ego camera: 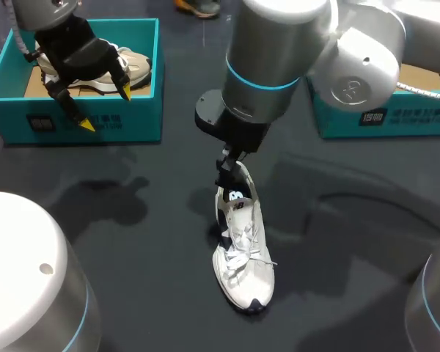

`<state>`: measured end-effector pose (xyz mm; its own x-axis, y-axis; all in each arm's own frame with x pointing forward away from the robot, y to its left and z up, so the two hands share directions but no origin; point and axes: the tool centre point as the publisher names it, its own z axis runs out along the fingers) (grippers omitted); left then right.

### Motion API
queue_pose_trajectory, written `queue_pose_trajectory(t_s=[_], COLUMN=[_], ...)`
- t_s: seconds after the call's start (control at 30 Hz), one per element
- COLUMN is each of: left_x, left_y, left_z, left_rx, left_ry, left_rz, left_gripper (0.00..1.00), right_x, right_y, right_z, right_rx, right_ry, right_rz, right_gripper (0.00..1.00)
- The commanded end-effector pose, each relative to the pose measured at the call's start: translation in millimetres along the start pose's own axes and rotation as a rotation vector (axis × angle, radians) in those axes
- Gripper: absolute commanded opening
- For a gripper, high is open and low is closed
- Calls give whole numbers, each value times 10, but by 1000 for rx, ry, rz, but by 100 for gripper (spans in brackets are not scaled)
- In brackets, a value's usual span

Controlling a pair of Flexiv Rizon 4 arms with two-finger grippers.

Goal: Take the shoe out of the shoebox, open the shoe tongue, remove and reinsert the insole, then place the shoe into the shoebox

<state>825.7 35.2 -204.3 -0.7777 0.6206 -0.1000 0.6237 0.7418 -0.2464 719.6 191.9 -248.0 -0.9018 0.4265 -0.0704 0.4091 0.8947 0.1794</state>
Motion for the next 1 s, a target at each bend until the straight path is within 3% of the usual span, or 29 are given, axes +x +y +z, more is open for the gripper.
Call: queue_pose_trajectory(t_s=[0.03, 0.17, 0.4, 0.5, 0.8, 1.0], left_x=[1, 1, 1, 1, 1, 1], left_y=[5, 5, 5, 5, 5, 5], left_z=[-1, -1, -1, -1, -1, -1], left_rx=[-2, -2, -2, -2, -2, -2], left_ry=[2, 2, 2, 2, 2, 2], left_rz=[0, 0, 0, 0, 0, 0], left_gripper=[100, 100, 100, 100, 100, 100], right_x=[-38, -65, -237, -324, -324, -430], right_y=[-73, 174, 309, 312, 312, 261], right_z=[19, 124, 220, 272, 272, 460], right_rx=[-75, -3, 68, 97, 97, 103], right_ry=[88, 76, 34, 36, 36, 25], right_rz=[-363, -486, -550, -570, -570, -530], right_gripper=[100, 100, 100, 100, 100, 100])
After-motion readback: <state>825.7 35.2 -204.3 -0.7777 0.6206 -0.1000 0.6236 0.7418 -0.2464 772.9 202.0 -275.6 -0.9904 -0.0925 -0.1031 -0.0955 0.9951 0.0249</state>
